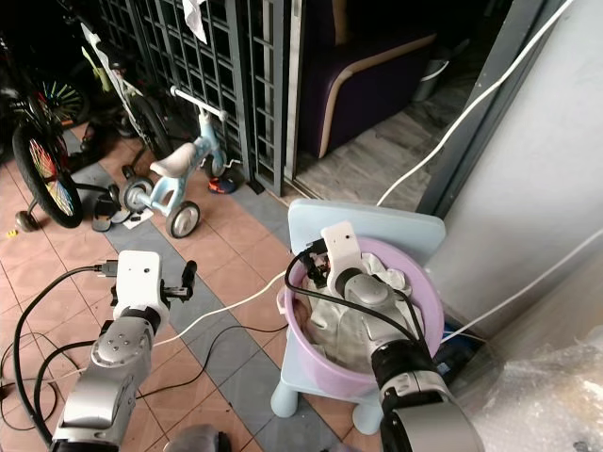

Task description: Clothes washing

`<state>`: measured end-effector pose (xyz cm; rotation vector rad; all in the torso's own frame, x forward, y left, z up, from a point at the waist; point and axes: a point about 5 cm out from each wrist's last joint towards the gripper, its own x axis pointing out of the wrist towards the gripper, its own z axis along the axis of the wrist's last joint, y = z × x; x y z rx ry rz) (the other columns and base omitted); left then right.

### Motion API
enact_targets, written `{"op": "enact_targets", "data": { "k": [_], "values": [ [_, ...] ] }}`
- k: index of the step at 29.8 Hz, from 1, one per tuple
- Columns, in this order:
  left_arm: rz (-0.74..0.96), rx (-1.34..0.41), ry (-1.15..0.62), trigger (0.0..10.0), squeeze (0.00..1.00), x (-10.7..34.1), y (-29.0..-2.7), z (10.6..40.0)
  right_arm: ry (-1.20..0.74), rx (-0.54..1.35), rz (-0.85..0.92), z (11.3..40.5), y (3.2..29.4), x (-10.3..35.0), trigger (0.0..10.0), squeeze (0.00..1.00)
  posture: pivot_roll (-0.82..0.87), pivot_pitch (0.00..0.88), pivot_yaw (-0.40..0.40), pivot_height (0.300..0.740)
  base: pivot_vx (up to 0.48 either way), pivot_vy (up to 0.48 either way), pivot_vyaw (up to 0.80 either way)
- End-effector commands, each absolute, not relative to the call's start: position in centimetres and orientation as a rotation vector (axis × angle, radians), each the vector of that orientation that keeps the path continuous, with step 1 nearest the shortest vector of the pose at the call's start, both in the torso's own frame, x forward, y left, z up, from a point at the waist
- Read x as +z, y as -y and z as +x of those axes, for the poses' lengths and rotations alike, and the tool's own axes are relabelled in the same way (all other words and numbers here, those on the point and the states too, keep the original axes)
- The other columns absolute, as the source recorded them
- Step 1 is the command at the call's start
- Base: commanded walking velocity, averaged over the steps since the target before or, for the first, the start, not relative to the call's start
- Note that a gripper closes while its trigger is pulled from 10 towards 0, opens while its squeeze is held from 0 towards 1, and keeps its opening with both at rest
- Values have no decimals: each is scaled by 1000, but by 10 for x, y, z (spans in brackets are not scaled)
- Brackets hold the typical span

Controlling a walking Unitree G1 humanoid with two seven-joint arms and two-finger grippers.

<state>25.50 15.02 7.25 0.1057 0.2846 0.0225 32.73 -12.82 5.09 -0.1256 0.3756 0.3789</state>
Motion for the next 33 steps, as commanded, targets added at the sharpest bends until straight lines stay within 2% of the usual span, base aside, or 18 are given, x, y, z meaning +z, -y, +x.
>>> {"op": "enact_targets", "data": {
  "k": [1, 11, 17, 22, 28, 33],
  "values": [
    [117, -1, -286, 10000, 0, 74, -146, 256, -395, 368, -134, 327, 132, 49, 10000, 0, 43, 13, -23, 740, 0, 0, 0],
    [104, -17, -300, 10000, 0, 72, -143, 256, -434, 268, -157, 329, 143, 45, 10000, 0, 42, 16, -27, 740, 0, 0, 0],
    [98, -45, -307, 10000, 0, 72, -140, 253, -505, 197, -158, 328, 151, 38, 10000, 0, 45, 27, -32, 740, 292, 0, -131],
    [96, -35, -317, 10000, 0, 70, -141, 251, -496, 201, -160, 327, 151, 38, 10000, 0, 44, 31, -32, 740, 370, 0, -640],
    [89, -48, -303, 10000, 0, 73, -140, 253, -497, 213, -157, 327, 148, 38, 10000, 0, 42, 35, -30, 740, 278, 0, 0],
    [105, -7, -315, 10000, 0, 72, -142, 252, -509, 235, -145, 324, 147, 34, 10000, 0, 44, 36, -29, 740, 0, 0, 0]
  ]
}}
